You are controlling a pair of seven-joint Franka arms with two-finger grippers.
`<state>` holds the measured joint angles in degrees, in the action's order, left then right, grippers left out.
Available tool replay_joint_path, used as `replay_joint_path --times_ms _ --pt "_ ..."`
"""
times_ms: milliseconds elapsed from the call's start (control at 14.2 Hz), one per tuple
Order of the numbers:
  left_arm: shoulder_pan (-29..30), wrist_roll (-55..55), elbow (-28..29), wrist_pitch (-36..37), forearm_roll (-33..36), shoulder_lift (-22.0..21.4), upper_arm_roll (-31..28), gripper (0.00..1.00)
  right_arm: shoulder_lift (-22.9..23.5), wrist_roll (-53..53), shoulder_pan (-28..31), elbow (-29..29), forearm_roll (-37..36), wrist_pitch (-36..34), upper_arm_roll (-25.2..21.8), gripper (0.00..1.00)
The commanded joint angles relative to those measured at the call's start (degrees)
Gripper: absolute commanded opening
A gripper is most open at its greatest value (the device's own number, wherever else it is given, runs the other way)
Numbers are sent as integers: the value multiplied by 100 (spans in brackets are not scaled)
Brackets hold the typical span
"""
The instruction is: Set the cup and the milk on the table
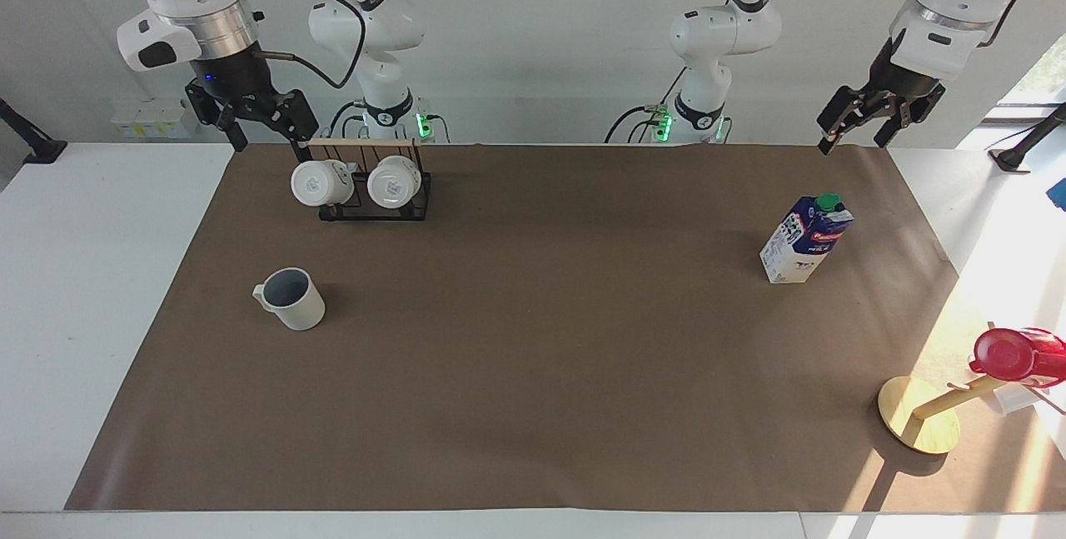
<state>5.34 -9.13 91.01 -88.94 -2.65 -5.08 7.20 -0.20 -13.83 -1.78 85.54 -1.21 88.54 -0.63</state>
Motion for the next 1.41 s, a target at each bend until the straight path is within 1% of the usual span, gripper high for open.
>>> replay_joint_path --times_ms 0,704,1337 --pt "2 43 -206 193 80 78 27 100 -86 91 72 94 77 5 10 100" --pt "29 8 -197 184 72 60 27 100 -86 91 72 94 77 5 10 100" --pt "-24 324 -197 158 116 69 35 100 -95 117 90 103 77 14 10 100"
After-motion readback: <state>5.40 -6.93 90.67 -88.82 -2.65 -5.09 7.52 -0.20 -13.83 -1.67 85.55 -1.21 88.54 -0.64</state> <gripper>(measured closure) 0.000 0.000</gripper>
